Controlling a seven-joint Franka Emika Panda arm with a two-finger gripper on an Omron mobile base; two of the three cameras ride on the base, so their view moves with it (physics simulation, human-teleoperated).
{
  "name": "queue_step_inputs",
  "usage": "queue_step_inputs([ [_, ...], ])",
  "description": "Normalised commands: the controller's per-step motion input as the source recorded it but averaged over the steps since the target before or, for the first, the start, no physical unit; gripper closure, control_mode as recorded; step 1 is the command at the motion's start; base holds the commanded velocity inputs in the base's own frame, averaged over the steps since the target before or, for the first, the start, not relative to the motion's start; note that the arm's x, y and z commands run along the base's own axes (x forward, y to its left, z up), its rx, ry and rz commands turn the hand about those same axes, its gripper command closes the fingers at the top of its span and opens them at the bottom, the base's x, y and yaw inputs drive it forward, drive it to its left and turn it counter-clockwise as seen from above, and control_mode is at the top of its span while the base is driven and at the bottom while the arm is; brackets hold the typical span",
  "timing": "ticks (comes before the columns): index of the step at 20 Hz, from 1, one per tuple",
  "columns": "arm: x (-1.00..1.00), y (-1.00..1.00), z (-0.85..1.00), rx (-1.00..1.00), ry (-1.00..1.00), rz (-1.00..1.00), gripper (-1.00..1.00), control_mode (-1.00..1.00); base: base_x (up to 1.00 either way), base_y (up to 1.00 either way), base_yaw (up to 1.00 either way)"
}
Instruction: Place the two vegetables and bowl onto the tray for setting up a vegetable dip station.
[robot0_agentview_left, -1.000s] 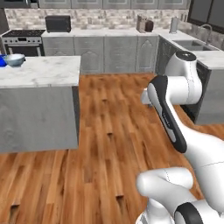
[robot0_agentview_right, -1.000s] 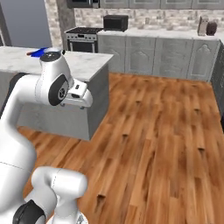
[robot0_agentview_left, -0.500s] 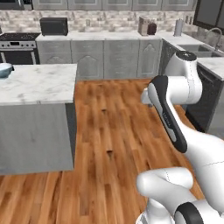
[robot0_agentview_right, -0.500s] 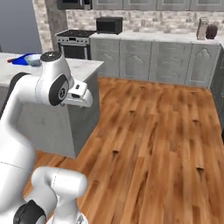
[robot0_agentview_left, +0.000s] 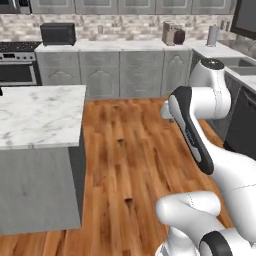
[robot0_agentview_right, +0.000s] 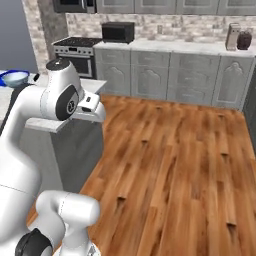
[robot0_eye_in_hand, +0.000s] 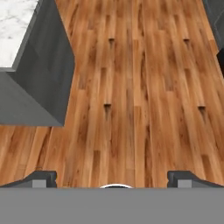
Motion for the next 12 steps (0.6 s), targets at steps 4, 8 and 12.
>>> queue_step_inputs([
  [4,0.00,0.00,0.00,0.00,0.00,0.00,-1.00,1.00,0.89,-0.35,0.00],
  [8,0.00,0.00,0.00,0.00,0.00,0.00,-1.00,1.00,0.82,-0.34,0.02],
  [12,0.00,0.00,0.00,0.00,0.00,0.00,-1.00,1.00,0.79,-0.34,0.11],
])
